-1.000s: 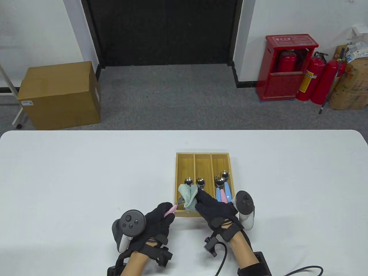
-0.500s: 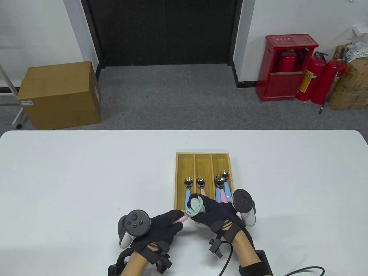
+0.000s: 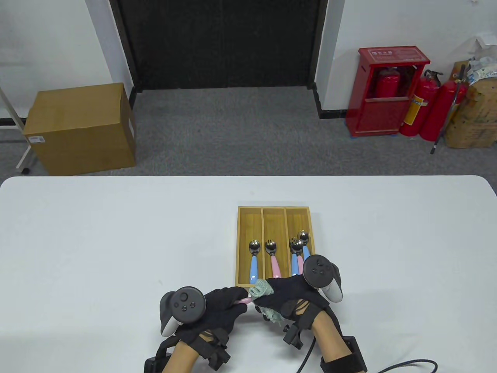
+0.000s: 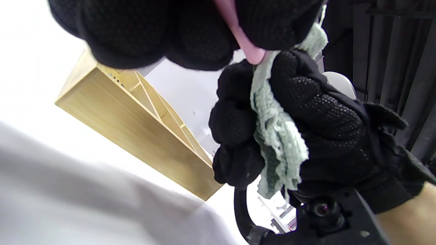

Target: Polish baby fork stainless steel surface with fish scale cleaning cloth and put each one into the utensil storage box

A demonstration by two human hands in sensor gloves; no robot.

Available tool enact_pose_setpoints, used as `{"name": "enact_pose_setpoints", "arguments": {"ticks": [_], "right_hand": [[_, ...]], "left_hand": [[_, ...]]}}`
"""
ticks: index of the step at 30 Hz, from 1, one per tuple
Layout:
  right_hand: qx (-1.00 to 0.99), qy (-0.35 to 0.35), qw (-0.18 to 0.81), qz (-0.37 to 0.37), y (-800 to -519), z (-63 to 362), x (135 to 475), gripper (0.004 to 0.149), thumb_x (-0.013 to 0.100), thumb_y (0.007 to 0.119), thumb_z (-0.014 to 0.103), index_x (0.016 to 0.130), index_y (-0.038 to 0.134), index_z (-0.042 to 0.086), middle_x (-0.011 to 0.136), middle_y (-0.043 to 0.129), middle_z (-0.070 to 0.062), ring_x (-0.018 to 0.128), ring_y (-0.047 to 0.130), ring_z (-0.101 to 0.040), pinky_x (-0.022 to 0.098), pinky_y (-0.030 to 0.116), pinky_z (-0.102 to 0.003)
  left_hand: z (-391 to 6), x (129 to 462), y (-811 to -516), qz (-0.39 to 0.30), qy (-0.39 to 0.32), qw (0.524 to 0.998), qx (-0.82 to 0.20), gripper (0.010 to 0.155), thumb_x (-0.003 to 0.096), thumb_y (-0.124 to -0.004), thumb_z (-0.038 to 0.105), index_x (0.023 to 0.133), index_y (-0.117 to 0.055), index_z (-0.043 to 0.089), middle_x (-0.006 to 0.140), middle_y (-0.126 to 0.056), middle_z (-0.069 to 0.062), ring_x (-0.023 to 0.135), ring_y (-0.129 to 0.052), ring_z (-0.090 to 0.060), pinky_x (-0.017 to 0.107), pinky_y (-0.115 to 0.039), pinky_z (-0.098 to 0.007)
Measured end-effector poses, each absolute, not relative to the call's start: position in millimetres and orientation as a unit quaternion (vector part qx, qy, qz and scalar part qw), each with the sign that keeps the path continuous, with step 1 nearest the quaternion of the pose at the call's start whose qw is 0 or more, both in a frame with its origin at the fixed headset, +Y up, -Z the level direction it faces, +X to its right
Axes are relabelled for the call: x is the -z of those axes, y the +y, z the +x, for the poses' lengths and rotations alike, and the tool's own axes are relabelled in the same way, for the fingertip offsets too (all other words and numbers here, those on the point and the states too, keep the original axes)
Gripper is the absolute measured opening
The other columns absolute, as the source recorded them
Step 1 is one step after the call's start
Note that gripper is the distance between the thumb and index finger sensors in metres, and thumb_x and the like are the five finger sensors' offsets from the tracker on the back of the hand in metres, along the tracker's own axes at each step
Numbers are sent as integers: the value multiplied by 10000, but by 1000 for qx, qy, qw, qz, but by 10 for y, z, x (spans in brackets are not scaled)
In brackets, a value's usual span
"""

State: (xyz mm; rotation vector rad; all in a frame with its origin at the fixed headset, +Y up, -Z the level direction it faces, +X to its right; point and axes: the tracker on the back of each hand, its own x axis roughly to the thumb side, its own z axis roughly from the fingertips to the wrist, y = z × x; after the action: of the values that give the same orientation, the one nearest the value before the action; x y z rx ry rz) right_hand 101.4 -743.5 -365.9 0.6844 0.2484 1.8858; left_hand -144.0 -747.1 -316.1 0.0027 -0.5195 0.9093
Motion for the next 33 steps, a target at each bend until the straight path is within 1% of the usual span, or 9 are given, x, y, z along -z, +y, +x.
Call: {"name": "enact_pose_setpoints", "arguments": {"ticks": [5, 7, 10, 13, 18, 22, 26, 31, 33], "right_hand": [[-783, 103, 536, 297, -7435, 1011, 3665, 510, 342, 930, 415, 600, 937, -24, 364, 1075, -232, 123, 1107, -292, 186, 885, -519], [-781, 87, 541, 300, -7421, 1014, 3663, 507, 340, 932, 414, 595, 941, -24, 349, 1081, -222, 109, 1111, -275, 178, 893, -505], [-774, 39, 556, 300, -7370, 1010, 3648, 502, 335, 938, 402, 619, 937, -12, 370, 1083, -208, 130, 1120, -257, 193, 901, -489], [-767, 9, 568, 299, -7338, 998, 3624, 495, 329, 938, 385, 650, 928, 9, 395, 1080, -201, 150, 1120, -251, 205, 902, -484], [-769, 9, 565, 299, -7329, 997, 3613, 489, 305, 932, 348, 678, 921, 32, 439, 1068, -214, 185, 1113, -279, 230, 889, -505], [-795, 17, 519, 313, -7301, 980, 3603, 480, 280, 933, 298, 696, 919, 59, 488, 1056, -224, 229, 1102, -314, 259, 870, -535], [-839, 35, 427, 336, -7312, 907, 3576, 478, 263, 937, 250, 710, 918, 81, 529, 1043, -226, 263, 1086, -340, 291, 850, -560], [-878, 32, 311, 363, -7325, 774, 3528, 492, 256, 936, 267, 707, 916, 72, 520, 1045, -224, 252, 1087, -335, 288, 852, -557], [-880, 29, 304, 364, -7328, 758, 3525, 491, 258, 932, 276, 703, 916, 69, 511, 1048, -222, 241, 1090, -329, 283, 856, -553]], "left_hand": [[-1436, 3172, -7488, -7, -249, 860, -444, 460, 455, -797, 417, 880, -806, 240, 599, -967, -38, 409, -965, -240, 582, -735, -582], [-1436, 3175, -7492, -8, -247, 858, -450, 460, 458, -795, 420, 883, -799, 244, 605, -965, -33, 416, -964, -238, 584, -732, -583], [-1447, 3182, -7491, -7, -238, 851, -467, 464, 467, -786, 427, 896, -781, 250, 622, -955, -25, 433, -960, -234, 594, -724, -582], [-1457, 3180, -7487, -7, -234, 844, -482, 468, 471, -783, 428, 903, -773, 249, 628, -951, -24, 439, -956, -234, 596, -720, -583], [-1440, 3181, -7486, -7, -237, 852, -467, 467, 472, -785, 428, 903, -774, 247, 626, -952, -23, 436, -958, -231, 594, -722, -582], [-1415, 3190, -7504, -12, -243, 866, -437, 466, 468, -791, 426, 900, -779, 249, 622, -955, -24, 432, -958, -235, 593, -721, -585], [-1383, 3172, -7479, -2, -258, 893, -368, 463, 461, -807, 420, 887, -803, 238, 603, -966, -36, 404, -953, -239, 587, -730, -575], [-1320, 3131, -7435, 13, -277, 917, -288, 463, 453, -818, 415, 876, -818, 228, 587, -977, -43, 388, -956, -243, 581, -739, -570], [-1320, 3126, -7426, 19, -278, 919, -280, 464, 451, -819, 415, 875, -819, 227, 584, -979, -41, 386, -957, -241, 580, -741, -568]]}}
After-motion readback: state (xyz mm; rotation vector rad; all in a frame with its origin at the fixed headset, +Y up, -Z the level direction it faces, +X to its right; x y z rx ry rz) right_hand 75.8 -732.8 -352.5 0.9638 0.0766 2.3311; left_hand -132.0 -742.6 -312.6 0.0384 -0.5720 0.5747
